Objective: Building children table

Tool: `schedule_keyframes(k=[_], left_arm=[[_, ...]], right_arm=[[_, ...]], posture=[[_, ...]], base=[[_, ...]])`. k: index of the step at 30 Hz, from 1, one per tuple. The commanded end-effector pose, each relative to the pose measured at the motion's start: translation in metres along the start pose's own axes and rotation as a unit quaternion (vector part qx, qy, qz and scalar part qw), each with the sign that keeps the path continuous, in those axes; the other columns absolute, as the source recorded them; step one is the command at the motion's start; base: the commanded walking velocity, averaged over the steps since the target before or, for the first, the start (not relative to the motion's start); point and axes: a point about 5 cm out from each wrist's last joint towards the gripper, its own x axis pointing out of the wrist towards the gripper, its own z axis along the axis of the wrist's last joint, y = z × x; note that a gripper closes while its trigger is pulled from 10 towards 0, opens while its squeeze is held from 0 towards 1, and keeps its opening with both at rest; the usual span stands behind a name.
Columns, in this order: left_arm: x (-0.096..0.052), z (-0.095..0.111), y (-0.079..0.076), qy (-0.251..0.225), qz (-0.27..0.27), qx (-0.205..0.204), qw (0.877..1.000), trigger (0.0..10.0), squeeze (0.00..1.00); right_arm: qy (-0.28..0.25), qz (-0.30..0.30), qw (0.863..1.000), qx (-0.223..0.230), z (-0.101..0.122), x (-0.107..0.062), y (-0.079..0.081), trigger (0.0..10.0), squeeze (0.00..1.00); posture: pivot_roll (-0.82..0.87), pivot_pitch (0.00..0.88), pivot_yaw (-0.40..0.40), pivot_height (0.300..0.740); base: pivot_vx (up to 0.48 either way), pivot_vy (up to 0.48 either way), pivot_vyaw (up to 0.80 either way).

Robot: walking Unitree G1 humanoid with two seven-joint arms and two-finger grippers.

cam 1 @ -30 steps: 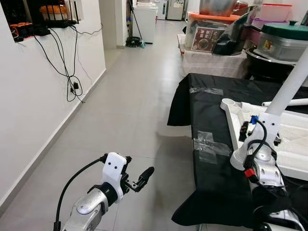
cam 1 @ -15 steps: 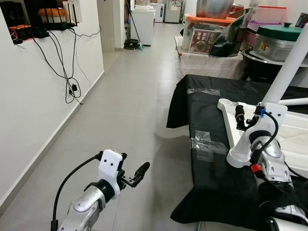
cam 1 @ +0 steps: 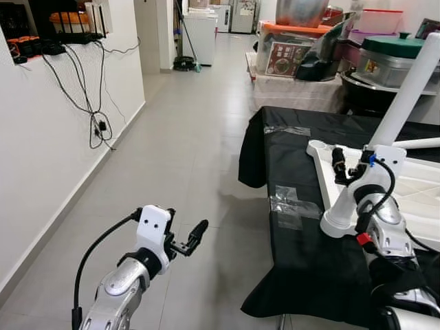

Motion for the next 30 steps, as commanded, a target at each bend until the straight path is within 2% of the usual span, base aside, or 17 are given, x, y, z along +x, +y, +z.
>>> schedule_keyframes(k=[1, 8, 30], left_arm=[[0.0009, -0.0021, -0.0013, 0.003, 0.001, -0.001, 1.0, 10.0, 0.0], [0.0008, -0.0021, -0.0008, 0.002, 0.004, -0.002, 1.0, 10.0, 0.0], [0.0005, -0.0035, -0.002, 0.006, 0.001, -0.003, 1.0, 10.0, 0.0]], right_arm=[[0.002, -0.007, 1.0, -0.009, 0.001, 0.003, -0.0002, 10.0, 0.0], [0.009, -0.03, 0.999, -0.008, 0.0001, 0.0063, -0.0025, 10.0, 0.0], [0.018, -0.043, 0.999, -0.007, -0.0026, 0.0104, -0.0007, 10.0, 0.0]], posture=[[0.07, 0.0, -0.07, 0.74], [0.07, 0.0, -0.073, 0.74], [0.07, 0.0, -0.075, 0.74]], base=[[0.0, -0.428, 0.0], [0.0, -0.466, 0.0], [0.0, -0.472, 0.0]])
